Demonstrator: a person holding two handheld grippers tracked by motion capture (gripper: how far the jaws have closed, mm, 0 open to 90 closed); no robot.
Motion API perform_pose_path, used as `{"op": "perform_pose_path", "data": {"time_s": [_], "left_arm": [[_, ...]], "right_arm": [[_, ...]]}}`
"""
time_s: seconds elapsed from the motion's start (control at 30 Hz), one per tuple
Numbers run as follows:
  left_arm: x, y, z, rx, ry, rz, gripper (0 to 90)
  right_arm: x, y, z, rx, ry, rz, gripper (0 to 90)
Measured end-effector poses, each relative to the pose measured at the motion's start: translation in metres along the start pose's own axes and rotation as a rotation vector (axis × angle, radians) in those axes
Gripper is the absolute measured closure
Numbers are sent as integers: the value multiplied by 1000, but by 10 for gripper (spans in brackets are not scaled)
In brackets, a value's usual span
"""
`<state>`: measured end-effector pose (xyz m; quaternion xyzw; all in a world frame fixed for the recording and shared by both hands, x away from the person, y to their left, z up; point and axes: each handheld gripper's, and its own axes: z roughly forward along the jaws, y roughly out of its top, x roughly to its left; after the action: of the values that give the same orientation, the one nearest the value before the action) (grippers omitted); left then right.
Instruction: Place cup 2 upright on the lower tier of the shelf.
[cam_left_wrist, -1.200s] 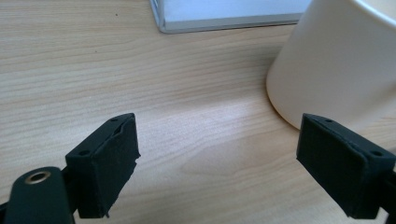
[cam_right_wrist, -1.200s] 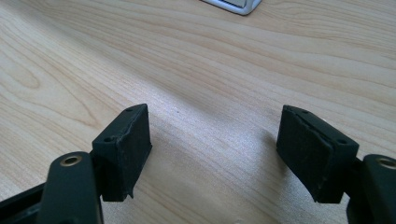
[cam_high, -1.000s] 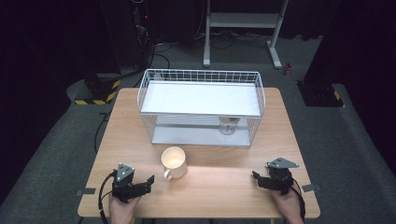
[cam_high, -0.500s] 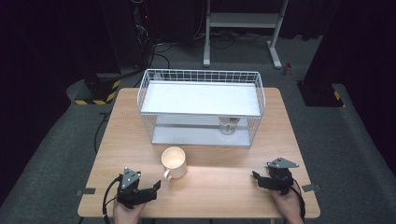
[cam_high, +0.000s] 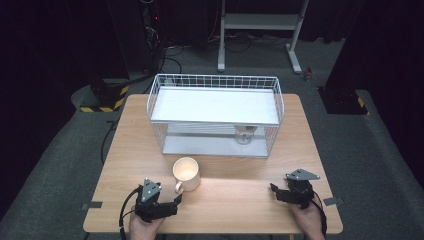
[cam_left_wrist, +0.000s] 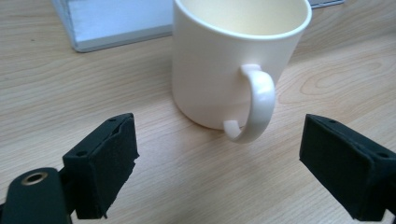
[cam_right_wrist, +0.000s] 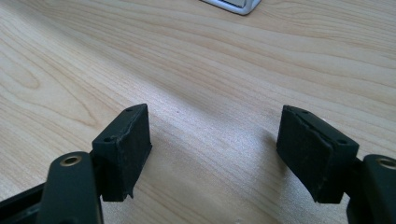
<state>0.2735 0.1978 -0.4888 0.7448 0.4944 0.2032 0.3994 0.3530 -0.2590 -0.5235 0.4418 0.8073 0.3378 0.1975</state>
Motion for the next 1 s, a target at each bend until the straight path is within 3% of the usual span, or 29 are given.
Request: {"op": "perform_pose_path", "data": {"time_s": [0.43,1.0], "left_arm": [[-7,7,14,-44,-2,8,100],[-10,19,33,-40,29,-1,52]], "right_arm": [[0,0,0,1,0,3,259],[0,0,0,0,0,1,259]]}}
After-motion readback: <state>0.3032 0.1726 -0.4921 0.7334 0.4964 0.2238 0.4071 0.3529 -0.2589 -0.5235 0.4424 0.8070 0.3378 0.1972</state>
